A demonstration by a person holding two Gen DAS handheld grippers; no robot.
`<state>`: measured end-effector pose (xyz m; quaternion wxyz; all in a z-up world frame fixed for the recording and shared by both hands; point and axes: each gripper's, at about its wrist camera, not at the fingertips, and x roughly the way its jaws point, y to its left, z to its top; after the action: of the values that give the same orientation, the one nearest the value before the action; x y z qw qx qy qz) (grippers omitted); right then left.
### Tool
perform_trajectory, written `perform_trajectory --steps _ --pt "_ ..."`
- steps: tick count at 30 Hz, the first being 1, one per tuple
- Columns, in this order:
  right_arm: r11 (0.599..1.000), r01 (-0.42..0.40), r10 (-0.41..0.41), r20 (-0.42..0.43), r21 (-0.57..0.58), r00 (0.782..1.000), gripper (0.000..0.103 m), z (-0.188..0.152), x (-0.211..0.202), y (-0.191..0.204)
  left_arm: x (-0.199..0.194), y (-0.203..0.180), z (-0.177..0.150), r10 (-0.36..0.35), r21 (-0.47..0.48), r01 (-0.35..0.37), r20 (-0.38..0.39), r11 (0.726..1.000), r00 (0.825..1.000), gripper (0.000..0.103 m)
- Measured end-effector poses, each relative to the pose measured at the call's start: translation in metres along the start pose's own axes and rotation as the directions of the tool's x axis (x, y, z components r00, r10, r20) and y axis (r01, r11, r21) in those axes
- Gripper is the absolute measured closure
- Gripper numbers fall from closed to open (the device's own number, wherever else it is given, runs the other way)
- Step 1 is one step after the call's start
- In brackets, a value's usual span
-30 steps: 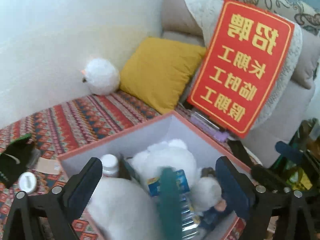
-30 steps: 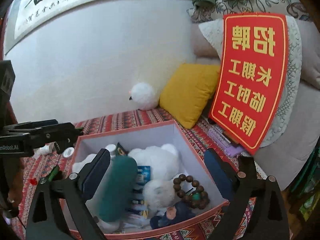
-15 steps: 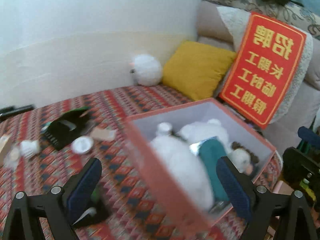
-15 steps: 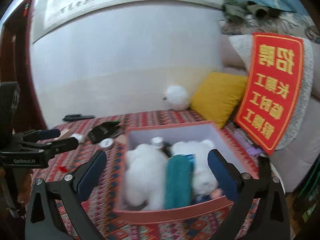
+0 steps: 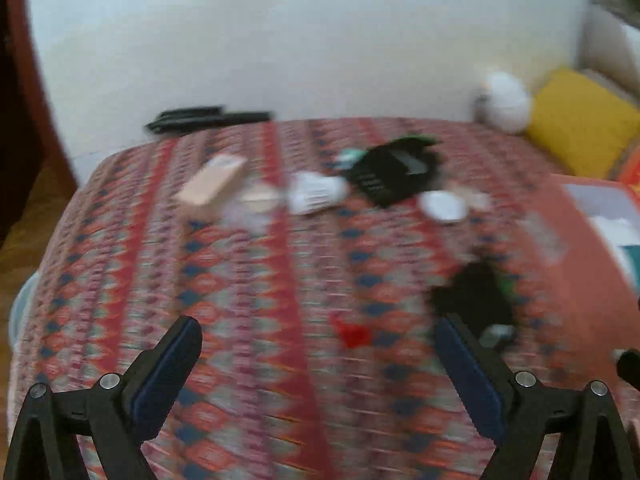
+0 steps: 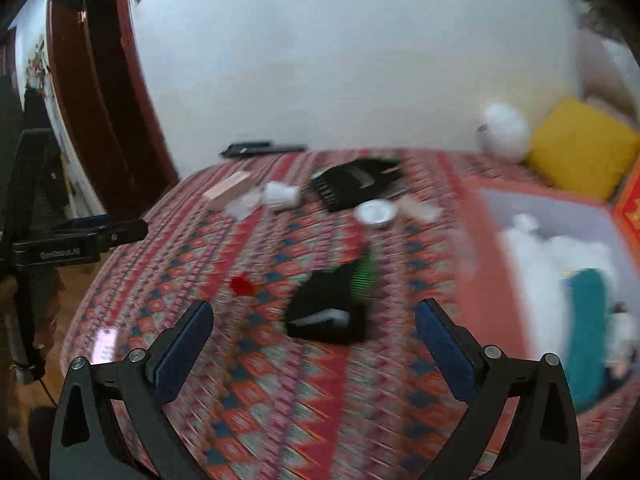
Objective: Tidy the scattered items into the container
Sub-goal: 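Move both open tools back toward the items on the bed, then grasp the tan box with the left tool while the right grasps the white cup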
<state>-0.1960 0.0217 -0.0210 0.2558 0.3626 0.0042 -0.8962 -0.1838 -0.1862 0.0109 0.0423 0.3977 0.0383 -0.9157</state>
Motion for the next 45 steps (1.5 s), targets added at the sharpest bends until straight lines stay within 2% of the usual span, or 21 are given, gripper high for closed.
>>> perform_trajectory --steps 4,8,13,18,20,22,23,24,25,27,29,32,35,38,45 --pt "1.000 -0.023 0.023 -0.031 0.002 0.999 0.001 0.033 0.072 0.030 0.047 0.052 0.020 0.058 -0.006 -0.058 -0.028 0.998 0.998 0.006" --pt "1.000 0.009 -0.010 -0.048 -0.018 0.999 0.001 0.069 0.145 0.052 0.106 0.088 0.046 0.078 0.009 -0.078 -0.066 0.997 0.995 0.006" --pt "0.998 0.056 -0.057 -0.098 -0.008 0.994 0.001 0.103 0.244 0.055 0.188 0.106 0.075 0.105 0.077 -0.095 -0.139 0.992 0.985 0.006" --pt "0.991 0.111 -0.101 -0.139 0.070 0.985 0.001 0.122 0.331 0.036 0.265 0.116 0.100 0.116 0.118 -0.094 -0.204 0.989 0.972 0.007" --pt "0.990 0.111 -0.095 -0.163 0.091 0.982 0.001 0.125 0.356 0.030 0.293 0.116 0.112 0.124 0.128 -0.098 -0.211 0.987 0.970 0.007" --pt "0.990 0.094 -0.072 -0.194 0.108 0.978 0.002 0.126 0.379 0.024 0.313 0.114 0.120 0.097 0.114 -0.072 -0.226 0.991 0.969 0.008" --pt "0.991 0.079 -0.057 -0.198 0.105 0.978 0.023 0.126 0.383 0.021 0.320 0.114 0.122 0.082 0.104 -0.058 -0.233 0.993 0.969 0.024" --pt "0.993 0.063 -0.042 -0.196 0.103 0.980 0.044 0.126 0.384 0.020 0.327 0.114 0.124 0.052 0.079 -0.033 -0.248 0.996 0.967 0.050" --pt "0.994 0.045 -0.025 -0.187 0.100 0.982 0.044 0.125 0.380 0.018 0.329 0.114 0.124 0.036 0.056 -0.022 -0.260 0.998 0.965 0.051" --pt "0.994 0.008 0.009 -0.168 0.106 0.986 0.044 0.123 0.363 0.015 0.318 0.113 0.122 0.012 0.014 -0.010 -0.238 1.000 0.971 0.051" --pt "0.995 -0.007 0.021 -0.144 0.097 0.989 0.044 0.120 0.337 0.015 0.299 0.104 0.115 0.019 0.020 -0.015 -0.219 1.000 0.975 0.051" --pt "0.994 -0.039 0.051 -0.119 0.102 0.992 0.045 0.103 0.280 0.017 0.246 0.083 0.095 0.039 0.026 -0.035 -0.185 0.999 0.982 0.051" --pt "0.992 -0.069 0.080 -0.100 0.110 0.992 0.044 0.084 0.224 0.020 0.188 0.054 0.062 0.028 0.021 -0.025 -0.154 0.999 0.988 0.051" --pt "0.988 -0.091 0.103 -0.098 0.126 0.990 0.044 0.043 0.157 0.016 0.130 0.024 0.028 0.017 0.017 -0.015 -0.123 1.000 0.992 0.051" --pt "0.989 -0.082 0.096 -0.110 0.123 0.989 0.044 -0.061 0.020 0.017 -0.004 -0.048 -0.053 -0.023 0.016 0.024 -0.054 1.000 0.998 0.051"
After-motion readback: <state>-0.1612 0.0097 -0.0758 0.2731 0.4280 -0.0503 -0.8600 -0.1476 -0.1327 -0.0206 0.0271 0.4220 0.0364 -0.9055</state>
